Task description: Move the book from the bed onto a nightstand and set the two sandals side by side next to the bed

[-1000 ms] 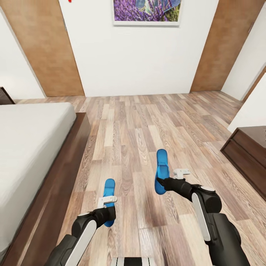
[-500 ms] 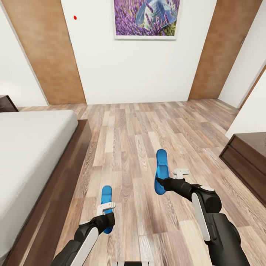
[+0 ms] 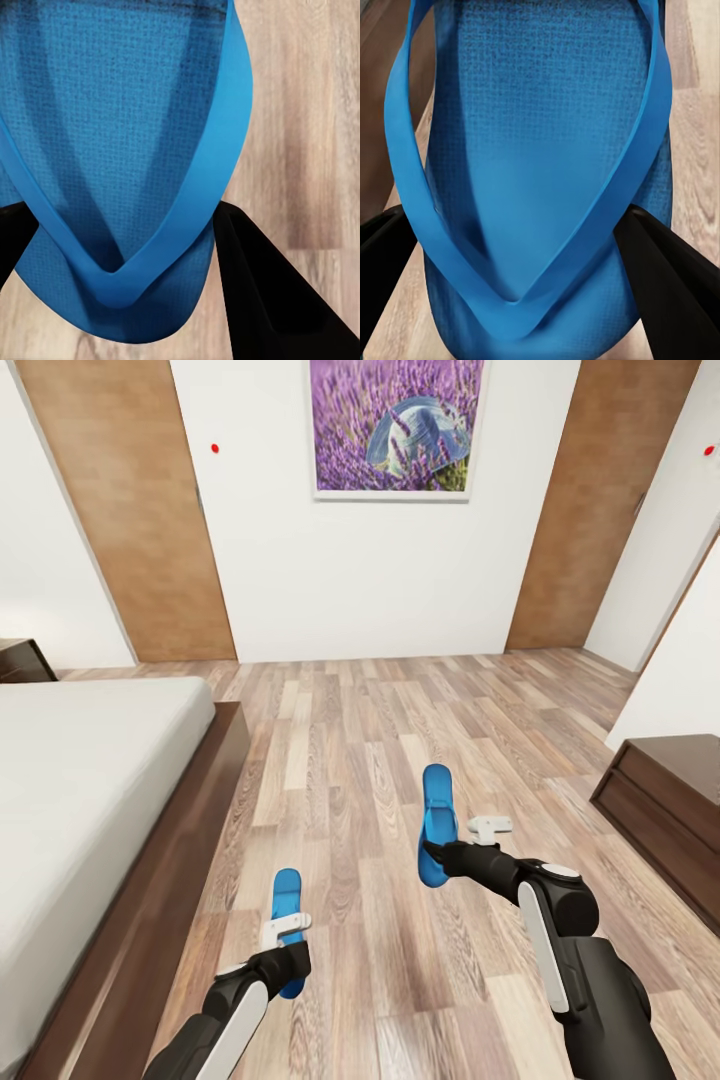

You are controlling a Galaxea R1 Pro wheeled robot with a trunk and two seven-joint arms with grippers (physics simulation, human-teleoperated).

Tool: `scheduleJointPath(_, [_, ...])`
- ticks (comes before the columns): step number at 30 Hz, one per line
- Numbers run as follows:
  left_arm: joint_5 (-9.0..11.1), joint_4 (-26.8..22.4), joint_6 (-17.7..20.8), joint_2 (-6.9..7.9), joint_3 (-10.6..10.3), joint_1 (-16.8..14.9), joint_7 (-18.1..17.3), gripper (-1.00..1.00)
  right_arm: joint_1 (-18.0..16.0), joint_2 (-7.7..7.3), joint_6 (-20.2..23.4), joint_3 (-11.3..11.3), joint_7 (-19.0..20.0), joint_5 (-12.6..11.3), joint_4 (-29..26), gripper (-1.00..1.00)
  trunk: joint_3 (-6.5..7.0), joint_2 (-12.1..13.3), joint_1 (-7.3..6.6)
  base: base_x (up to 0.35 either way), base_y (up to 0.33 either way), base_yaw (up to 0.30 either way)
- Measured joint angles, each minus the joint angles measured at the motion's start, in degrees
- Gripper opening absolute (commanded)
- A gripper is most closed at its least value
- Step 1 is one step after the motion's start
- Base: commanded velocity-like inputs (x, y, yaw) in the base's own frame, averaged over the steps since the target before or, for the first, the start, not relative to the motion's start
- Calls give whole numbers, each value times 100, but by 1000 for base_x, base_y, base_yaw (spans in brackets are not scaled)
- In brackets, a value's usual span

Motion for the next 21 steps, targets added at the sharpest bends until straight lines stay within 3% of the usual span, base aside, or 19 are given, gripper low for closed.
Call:
scheduleJointPath(7, [7, 38, 0, -13, 7, -1, -2, -100, 2, -6, -2, 118, 1, -3, 0, -100, 155, 9, -18, 0, 0, 0])
scheduleJointPath(14, [14, 49, -25, -76, -3, -4, -2, -100, 3, -7, 4, 148, 5, 15, 5, -100, 156, 10, -18, 11, 0, 0])
scheduleJointPath(21, [-48, 128, -107, -133, -14, -5, -3, -100, -6, 8, 73, 269, 8, 1, 6, -100, 156, 10, -21, 273, 0, 0])
